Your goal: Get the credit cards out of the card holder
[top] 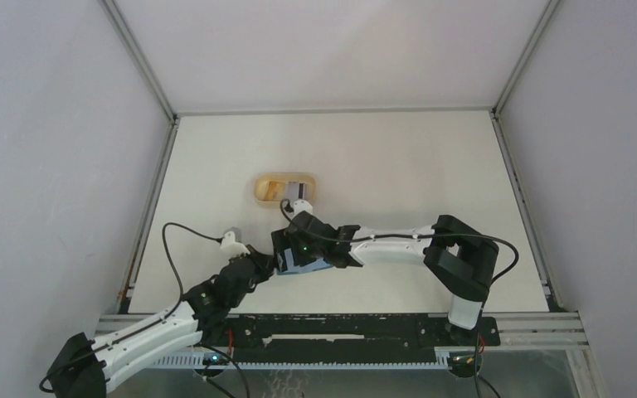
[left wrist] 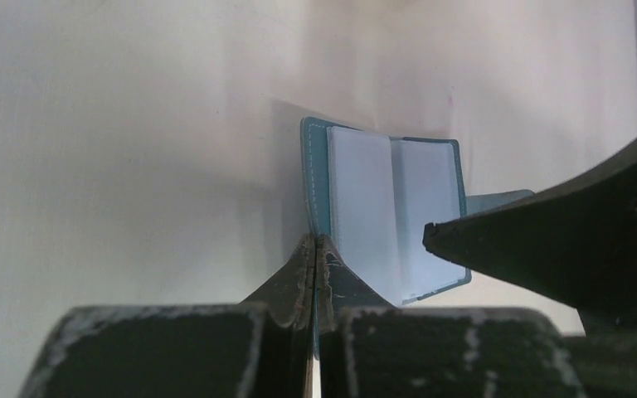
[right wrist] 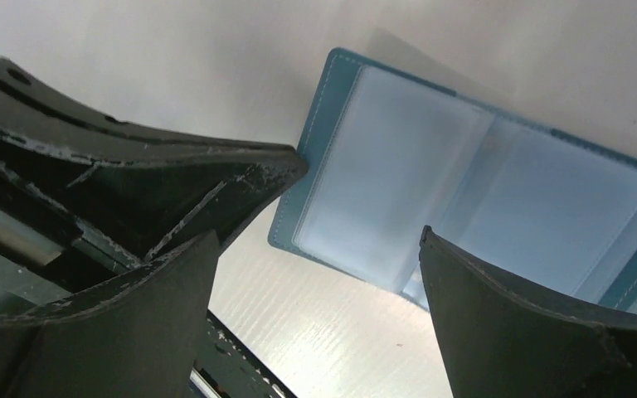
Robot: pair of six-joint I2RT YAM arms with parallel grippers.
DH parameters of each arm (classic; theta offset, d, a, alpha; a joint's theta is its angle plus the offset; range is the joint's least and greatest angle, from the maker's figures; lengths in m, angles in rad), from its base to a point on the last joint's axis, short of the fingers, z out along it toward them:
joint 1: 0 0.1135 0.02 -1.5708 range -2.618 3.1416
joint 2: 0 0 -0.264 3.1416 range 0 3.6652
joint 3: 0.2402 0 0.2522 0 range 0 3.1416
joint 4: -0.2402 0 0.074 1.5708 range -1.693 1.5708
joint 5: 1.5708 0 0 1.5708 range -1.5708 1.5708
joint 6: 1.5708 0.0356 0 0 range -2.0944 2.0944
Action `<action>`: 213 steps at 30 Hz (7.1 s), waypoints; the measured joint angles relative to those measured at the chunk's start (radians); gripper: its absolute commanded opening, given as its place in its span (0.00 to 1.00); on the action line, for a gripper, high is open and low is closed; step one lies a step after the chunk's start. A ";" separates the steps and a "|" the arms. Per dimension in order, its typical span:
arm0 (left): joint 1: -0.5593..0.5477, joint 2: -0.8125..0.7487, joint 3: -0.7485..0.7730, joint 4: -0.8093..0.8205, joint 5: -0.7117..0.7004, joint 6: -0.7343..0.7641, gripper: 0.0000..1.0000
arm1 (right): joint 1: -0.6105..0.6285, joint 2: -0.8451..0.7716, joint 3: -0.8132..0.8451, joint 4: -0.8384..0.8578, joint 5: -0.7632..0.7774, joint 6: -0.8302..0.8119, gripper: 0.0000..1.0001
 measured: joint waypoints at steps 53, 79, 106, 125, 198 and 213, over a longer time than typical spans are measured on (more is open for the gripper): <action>0.013 -0.133 0.000 -0.082 -0.045 0.004 0.00 | 0.083 0.291 0.383 -0.393 0.396 -0.111 1.00; 0.011 0.085 -0.003 0.060 -0.027 -0.054 0.68 | -0.020 0.155 0.159 -0.178 0.216 -0.117 1.00; 0.077 0.122 -0.016 0.244 0.117 -0.118 0.35 | -0.069 0.078 0.021 -0.021 0.113 -0.117 1.00; 0.077 0.074 -0.016 0.171 0.124 -0.159 0.17 | -0.079 0.063 0.002 -0.008 0.068 -0.119 1.00; 0.076 0.014 -0.016 0.063 0.127 -0.139 0.00 | -0.047 0.189 0.204 -0.109 0.068 -0.144 1.00; 0.066 0.000 -0.016 0.026 0.136 -0.140 0.00 | -0.030 0.189 0.204 -0.148 0.134 -0.201 1.00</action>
